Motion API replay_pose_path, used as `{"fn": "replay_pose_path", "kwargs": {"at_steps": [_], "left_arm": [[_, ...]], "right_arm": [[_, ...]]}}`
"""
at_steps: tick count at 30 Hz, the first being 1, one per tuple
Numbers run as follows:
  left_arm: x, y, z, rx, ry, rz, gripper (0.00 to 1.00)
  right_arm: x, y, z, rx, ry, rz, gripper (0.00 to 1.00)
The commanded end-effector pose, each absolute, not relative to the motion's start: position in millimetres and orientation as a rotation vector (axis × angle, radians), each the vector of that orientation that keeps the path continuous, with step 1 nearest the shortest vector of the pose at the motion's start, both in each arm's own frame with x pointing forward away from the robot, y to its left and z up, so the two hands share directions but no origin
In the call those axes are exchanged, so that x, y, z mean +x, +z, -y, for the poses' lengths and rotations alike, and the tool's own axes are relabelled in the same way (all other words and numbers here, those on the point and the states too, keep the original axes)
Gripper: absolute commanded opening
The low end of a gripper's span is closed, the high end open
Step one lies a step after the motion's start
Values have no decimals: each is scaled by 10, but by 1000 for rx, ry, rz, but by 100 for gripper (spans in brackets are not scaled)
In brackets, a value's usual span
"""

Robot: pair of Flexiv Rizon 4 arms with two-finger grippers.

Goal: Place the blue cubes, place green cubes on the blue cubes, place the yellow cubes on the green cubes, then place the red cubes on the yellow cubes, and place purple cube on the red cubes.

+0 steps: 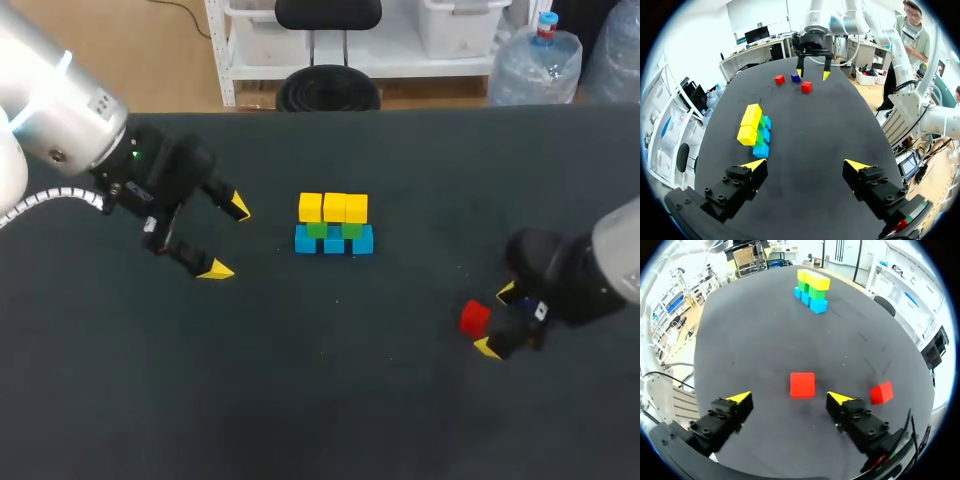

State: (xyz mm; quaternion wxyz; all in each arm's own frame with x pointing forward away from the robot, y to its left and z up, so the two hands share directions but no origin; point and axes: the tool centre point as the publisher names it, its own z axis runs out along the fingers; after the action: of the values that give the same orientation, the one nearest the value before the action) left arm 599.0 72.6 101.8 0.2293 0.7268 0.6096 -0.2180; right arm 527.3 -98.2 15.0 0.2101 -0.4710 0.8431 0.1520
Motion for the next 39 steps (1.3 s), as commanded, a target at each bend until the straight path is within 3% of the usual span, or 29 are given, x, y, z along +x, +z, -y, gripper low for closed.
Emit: {"fn": "replay_pose_path", "kwargs": {"at_steps": [1,4,11,14,16,19,20,22,23,24,26,39], "left_arm": [[5991,1019,-731,2001,-599,-1677,100],[5991,1019,-731,2001,-599,-1677,100],[5991,1019,-731,2001,-599,-1677,100],[5991,1019,-731,2001,-599,-1677,100],[5991,1019,-731,2001,-599,-1677,100],[5991,1019,-731,2001,-599,-1677,100],[5991,1019,-731,2001,-599,-1677,100],[5991,1019,-731,2001,-599,-1677,100],[5991,1019,-731,2001,-599,-1677,100],[5991,1019,-731,2001,-599,-1677,100],[5991,1019,-731,2001,-599,-1677,100],[5991,1019,-731,2001,-599,-1677,100]], "right_arm": [[5304,90,954,-1310,419,-2347,58],[5306,74,962,-1310,415,-2351,50],[5301,37,989,-1314,410,-2359,40],[5307,15,1000,-1317,409,-2360,24],[5316,10,1009,-1318,407,-2362,8],[5330,10,1025,-1318,404,-2363,0],[5332,18,1032,-1320,404,-2363,2],[5335,35,1043,-1321,399,-2363,47],[5336,47,1049,-1323,398,-2362,83],[5337,62,1053,-1324,397,-2359,95],[5344,87,1057,-1325,394,-2356,100],[5442,-82,980,-1351,395,-2359,100]]}}
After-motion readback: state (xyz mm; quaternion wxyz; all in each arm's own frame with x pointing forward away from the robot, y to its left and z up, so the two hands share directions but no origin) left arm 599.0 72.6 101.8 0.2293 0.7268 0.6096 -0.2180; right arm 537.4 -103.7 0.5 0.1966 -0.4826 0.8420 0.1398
